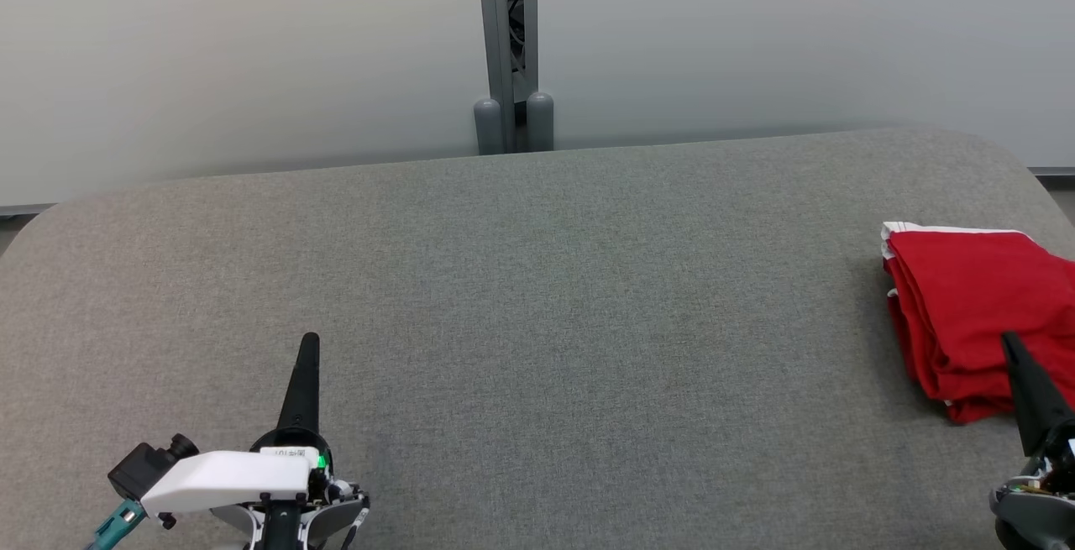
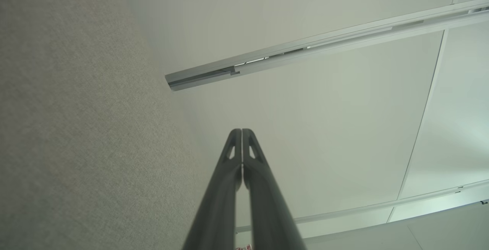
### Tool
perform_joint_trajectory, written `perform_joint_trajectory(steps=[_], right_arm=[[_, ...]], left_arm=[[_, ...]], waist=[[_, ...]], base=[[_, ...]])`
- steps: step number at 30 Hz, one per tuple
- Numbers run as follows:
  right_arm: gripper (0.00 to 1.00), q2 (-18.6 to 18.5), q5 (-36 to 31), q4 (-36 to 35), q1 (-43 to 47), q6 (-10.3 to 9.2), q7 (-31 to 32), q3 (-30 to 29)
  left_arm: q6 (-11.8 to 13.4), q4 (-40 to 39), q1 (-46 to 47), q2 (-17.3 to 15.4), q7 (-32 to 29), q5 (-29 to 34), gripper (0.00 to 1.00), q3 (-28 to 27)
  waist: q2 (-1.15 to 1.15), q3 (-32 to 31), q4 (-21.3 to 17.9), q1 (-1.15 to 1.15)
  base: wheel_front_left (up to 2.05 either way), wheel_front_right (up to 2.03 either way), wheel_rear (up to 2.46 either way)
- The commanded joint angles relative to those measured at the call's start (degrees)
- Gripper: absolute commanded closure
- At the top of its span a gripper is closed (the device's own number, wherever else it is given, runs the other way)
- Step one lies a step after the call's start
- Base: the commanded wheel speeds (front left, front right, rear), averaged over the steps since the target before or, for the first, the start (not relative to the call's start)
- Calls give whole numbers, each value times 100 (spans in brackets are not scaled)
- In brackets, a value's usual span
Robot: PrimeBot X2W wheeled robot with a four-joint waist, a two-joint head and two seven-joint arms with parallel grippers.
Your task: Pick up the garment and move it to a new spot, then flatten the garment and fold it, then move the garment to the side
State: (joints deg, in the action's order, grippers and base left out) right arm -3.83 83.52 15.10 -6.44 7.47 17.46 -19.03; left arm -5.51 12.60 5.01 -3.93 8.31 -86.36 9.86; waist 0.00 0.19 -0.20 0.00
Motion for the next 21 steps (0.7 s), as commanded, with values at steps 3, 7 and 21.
perform_joint_trajectory(steps=[3,7,21], right_arm=[[100,-54,213,1,-63,4,80,-67],[100,-55,358,30,-91,4,138,-119],[100,-57,831,117,-139,4,300,-260]], left_arm=[[-77,14,125,13,-15,-189,100,-44],[-123,34,150,30,-23,-337,100,-49],[-226,101,183,111,-38,-808,100,-68]], waist=[[0,-1,3,0],[0,-3,7,0],[0,-7,20,0]], base=[[0,0,0],[0,0,0],[0,0,0]])
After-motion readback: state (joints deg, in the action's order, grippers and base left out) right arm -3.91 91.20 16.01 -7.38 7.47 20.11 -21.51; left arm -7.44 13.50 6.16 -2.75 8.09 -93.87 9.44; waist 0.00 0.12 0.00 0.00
